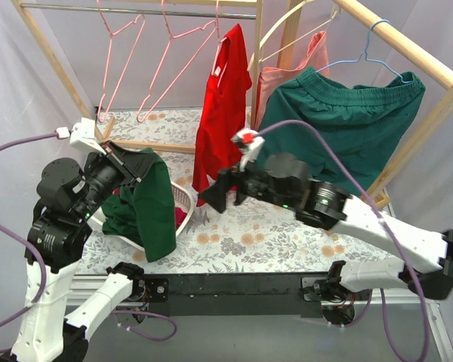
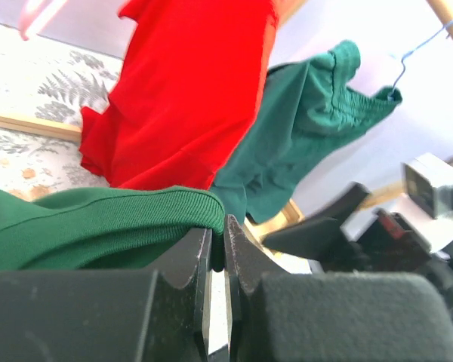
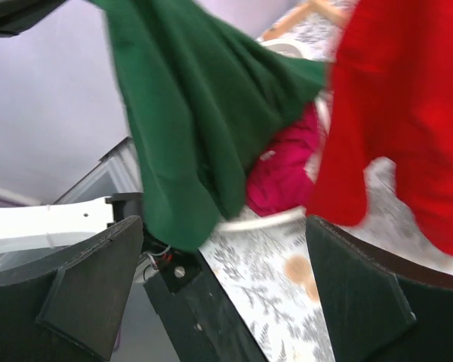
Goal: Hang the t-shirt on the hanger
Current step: Pick up the T-shirt and place it in the bin.
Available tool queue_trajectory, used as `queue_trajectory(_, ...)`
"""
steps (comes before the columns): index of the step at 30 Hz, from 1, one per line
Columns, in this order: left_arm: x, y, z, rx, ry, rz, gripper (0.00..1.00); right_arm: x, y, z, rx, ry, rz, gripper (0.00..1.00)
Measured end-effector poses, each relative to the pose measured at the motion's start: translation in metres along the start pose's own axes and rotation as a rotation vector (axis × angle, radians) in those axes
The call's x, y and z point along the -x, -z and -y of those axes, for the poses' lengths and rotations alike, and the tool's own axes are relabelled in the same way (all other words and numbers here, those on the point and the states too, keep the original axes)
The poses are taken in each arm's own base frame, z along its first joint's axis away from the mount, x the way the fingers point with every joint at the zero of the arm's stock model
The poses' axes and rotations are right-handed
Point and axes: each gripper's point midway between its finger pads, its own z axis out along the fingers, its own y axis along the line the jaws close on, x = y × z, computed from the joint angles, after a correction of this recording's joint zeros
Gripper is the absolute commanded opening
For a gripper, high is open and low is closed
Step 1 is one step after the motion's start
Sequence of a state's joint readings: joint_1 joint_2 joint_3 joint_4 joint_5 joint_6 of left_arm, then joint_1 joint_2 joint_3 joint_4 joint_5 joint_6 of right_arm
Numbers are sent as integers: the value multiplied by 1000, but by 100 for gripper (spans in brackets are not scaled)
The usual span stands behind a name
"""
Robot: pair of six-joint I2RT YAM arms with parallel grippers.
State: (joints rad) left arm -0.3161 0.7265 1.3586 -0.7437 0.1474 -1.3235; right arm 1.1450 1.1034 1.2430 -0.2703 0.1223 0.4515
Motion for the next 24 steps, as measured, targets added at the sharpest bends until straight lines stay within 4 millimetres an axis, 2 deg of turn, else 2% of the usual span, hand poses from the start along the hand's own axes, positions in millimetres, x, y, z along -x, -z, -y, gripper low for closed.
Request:
queue_trajectory(2,-2,-7,3,-10,-8,-30,0,-1,-26,-15,42,28,-24,96)
queue_trajectory(5,-5,-12,7,-28,-15,-69,0,-20,-68,-37,87,69,-88,97)
queue_trajectory(8,-3,-12,14,-52,-25,-81,0,-44,-94,-41,85,89,-151,95)
queue_trajectory(11,1,-6,21,-76,-37,-76,0,-62,-111,-30,42,96,-191,82)
queue_trajectory(12,2,-4,23,-82,-41,-73,0,-64,-115,-27,29,98,-194,61)
queue_trajectory(13,4,-2,25,-88,-44,-70,0,-64,-117,-25,18,100,-193,48)
queue_trajectory(14,5,0,28,-96,-47,-68,0,-61,-119,-23,0,106,-186,35)
queue_trajectory(15,6,3,30,-103,-50,-66,0,-58,-119,-22,-10,112,-176,8)
queue_trajectory(16,8,5,34,-116,-55,-64,0,-53,-119,-20,-23,112,-165,1)
queue_trajectory(20,15,14,54,-205,-81,-52,0,-23,-114,-23,-49,119,-92,1)
queue_trajectory(24,33,26,84,-315,-112,-11,0,15,-92,-32,-47,121,-13,1)
